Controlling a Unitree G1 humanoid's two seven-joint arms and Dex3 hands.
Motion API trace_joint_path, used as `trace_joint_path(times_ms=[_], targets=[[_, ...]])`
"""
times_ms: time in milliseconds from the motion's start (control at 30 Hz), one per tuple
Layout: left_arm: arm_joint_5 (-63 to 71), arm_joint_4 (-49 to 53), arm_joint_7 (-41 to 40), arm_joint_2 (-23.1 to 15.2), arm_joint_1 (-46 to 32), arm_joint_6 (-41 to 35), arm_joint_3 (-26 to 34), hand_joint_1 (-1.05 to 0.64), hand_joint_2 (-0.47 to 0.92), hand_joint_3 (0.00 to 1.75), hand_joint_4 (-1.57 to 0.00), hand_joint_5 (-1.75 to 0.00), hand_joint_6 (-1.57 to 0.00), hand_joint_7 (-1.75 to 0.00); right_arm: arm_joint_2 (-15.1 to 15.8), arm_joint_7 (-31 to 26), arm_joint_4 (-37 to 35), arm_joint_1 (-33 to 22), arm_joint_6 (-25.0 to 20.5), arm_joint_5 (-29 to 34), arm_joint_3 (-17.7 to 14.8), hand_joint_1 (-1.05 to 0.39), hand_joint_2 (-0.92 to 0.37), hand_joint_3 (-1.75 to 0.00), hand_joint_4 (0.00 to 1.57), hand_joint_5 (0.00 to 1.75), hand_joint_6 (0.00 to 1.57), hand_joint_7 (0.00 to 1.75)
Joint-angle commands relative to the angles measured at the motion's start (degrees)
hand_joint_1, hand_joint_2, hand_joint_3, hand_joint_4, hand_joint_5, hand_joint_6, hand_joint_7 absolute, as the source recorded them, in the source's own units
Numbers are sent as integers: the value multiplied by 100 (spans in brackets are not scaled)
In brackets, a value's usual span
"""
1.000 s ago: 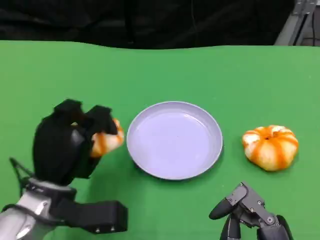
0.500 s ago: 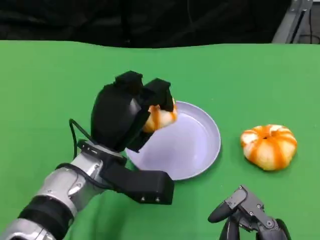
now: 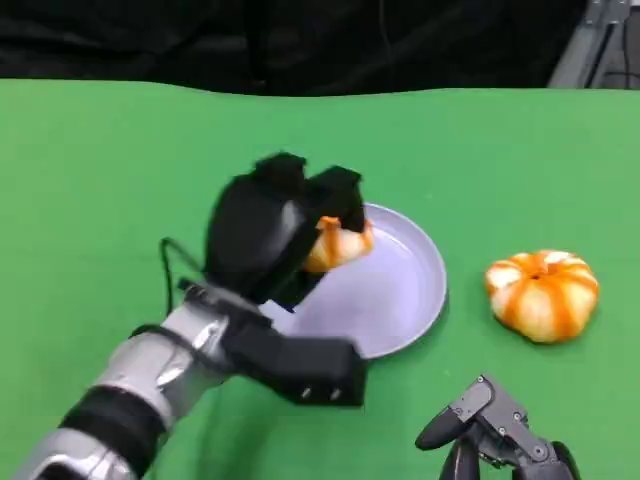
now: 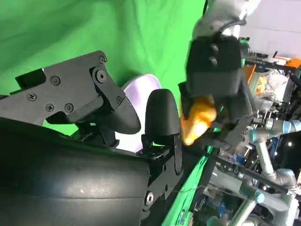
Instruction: Grasp the bread from the table and place it into the plate.
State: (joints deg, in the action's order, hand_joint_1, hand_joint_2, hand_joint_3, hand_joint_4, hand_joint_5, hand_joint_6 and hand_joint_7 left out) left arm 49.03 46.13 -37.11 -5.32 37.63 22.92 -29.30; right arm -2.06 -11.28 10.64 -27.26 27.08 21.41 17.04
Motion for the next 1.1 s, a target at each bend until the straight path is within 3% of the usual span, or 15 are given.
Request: trace_joint_path(times_ms=[33, 67, 133, 167, 200, 233, 367, 467, 667, 867, 933, 1033, 1100], targets=[[-365, 31, 2431, 380, 394, -1097, -165, -38, 87, 17, -17, -76, -33, -25, 21, 19, 139, -99, 5, -138, 18, -8, -79, -130, 68, 175, 33, 175], [-369, -46, 2635, 379, 381, -1227, -169, -45, 90, 13, -7, -72, -26, -17, 20, 22, 149, -102, -4, -138, 24, -8, -79, -130, 67, 175, 33, 175], [-376, -194, 2869, 376, 341, -1385, -156, -51, 92, 12, -2, -66, -20, -13, 22, 25, 156, -102, -7, -137, 28, -8, -79, -130, 67, 175, 33, 175], [-347, -290, 3153, 352, 335, -1574, -203, -52, 92, 12, -1, -65, -20, -12, 26, 20, 154, -101, 4, -127, 31, -8, -79, -130, 67, 175, 33, 175], [-327, -379, 3370, 330, 325, -1726, -242, -65, 92, 21, 0, -44, -14, -9, 29, 16, 154, -101, 11, -120, 34, -8, -79, -130, 67, 175, 33, 175], [-314, -458, 3528, 312, 312, -1842, -272, -69, 92, 24, 0, -36, -12, -8, 31, 14, 154, -101, 16, -115, 35, -8, -79, -130, 67, 175, 33, 175], [-327, -661, 3724, 275, 261, -2036, -323, -74, 92, 27, 0, -27, -10, -8, 33, 13, 157, -102, 16, -114, 37, -8, -79, -131, 67, 175, 33, 175], [-445, -867, 4547, 104, 229, -2353, -334, -90, 92, 37, 0, -6, -5, -5, 48, 25, 150, -91, 28, -141, 25, -9, -79, -131, 66, 175, 33, 175], [-682, -1538, 5052, -169, -47, -2527, -184, -95, 92, 42, -1, -3, -4, -6, 60, 21, 128, -79, 47, -159, 11, -8, -79, -131, 66, 175, 33, 175], [-1520, -2910, 5031, -657, -901, -2130, 543, -88, 92, 45, -6, -8, -10, -9, 47, 27, 134, -78, 15, -164, 9, -8, -79, -130, 66, 175, 32, 175], [-1848, -3389, 4930, -790, -1297, -1978, 879, -77, 92, 40, -2, -48, -13, -19, 41, 6, 133, -74, -4, -107, 8, -8, -79, -130, 66, 175, 32, 175], [-2161, -3949, 4596, -946, -1958, -1564, 1312, -68, 92, 34, -8, -76, -18, -28, 17, 5, 124, -69, -11, -123, 32, -8, -79, -130, 66, 175, 32, 175], [-2346, -4246, 4317, -1017, -2409, -1200, 1591, -58, 92, 25, -23, -93, -29, -36, -9, -8, 140, -78, -39, -125, 48, -8, -80, -130, 67, 175, 33, 175]])
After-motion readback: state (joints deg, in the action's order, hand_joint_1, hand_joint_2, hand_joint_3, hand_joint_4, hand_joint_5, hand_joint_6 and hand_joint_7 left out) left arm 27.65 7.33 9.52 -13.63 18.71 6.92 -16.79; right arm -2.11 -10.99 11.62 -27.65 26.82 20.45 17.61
